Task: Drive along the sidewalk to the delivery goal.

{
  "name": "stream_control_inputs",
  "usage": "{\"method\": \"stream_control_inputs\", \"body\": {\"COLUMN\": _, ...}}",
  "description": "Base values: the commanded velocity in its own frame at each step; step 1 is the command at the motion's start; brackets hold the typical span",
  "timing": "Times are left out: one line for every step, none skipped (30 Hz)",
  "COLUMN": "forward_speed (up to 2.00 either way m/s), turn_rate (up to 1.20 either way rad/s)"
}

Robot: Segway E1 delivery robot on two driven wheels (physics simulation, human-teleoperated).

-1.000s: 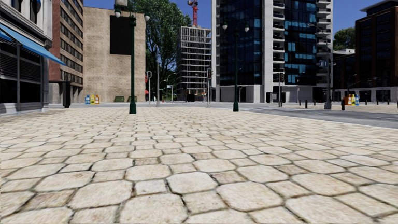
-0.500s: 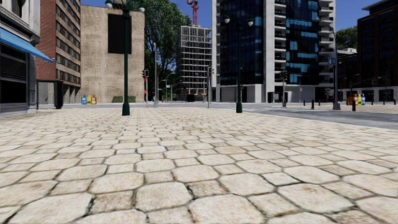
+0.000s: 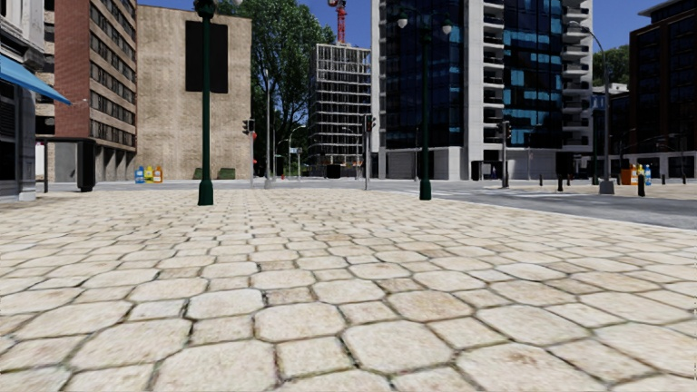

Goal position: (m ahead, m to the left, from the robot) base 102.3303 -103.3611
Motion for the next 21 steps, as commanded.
{"method": "stream_control_inputs", "body": {"forward_speed": 2.00, "turn_rate": 0.00}}
{"method": "stream_control_inputs", "body": {"forward_speed": 2.00, "turn_rate": 0.00}}
{"method": "stream_control_inputs", "body": {"forward_speed": 2.00, "turn_rate": 0.00}}
{"method": "stream_control_inputs", "body": {"forward_speed": 2.00, "turn_rate": 0.00}}
{"method": "stream_control_inputs", "body": {"forward_speed": 2.00, "turn_rate": 0.00}}
{"method": "stream_control_inputs", "body": {"forward_speed": 2.00, "turn_rate": 0.00}}
{"method": "stream_control_inputs", "body": {"forward_speed": 2.00, "turn_rate": 0.00}}
{"method": "stream_control_inputs", "body": {"forward_speed": 2.00, "turn_rate": 0.00}}
{"method": "stream_control_inputs", "body": {"forward_speed": 2.00, "turn_rate": 0.00}}
{"method": "stream_control_inputs", "body": {"forward_speed": 2.00, "turn_rate": 0.00}}
{"method": "stream_control_inputs", "body": {"forward_speed": 2.00, "turn_rate": 0.00}}
{"method": "stream_control_inputs", "body": {"forward_speed": 2.00, "turn_rate": 0.00}}
{"method": "stream_control_inputs", "body": {"forward_speed": 2.00, "turn_rate": 0.00}}
{"method": "stream_control_inputs", "body": {"forward_speed": 2.00, "turn_rate": 0.00}}
{"method": "stream_control_inputs", "body": {"forward_speed": 2.00, "turn_rate": 0.00}}
{"method": "stream_control_inputs", "body": {"forward_speed": 2.00, "turn_rate": 0.00}}
{"method": "stream_control_inputs", "body": {"forward_speed": 2.00, "turn_rate": 0.00}}
{"method": "stream_control_inputs", "body": {"forward_speed": 2.00, "turn_rate": 0.00}}
{"method": "stream_control_inputs", "body": {"forward_speed": 2.00, "turn_rate": 0.00}}
{"method": "stream_control_inputs", "body": {"forward_speed": 2.00, "turn_rate": 0.00}}
{"method": "stream_control_inputs", "body": {"forward_speed": 2.00, "turn_rate": 0.00}}
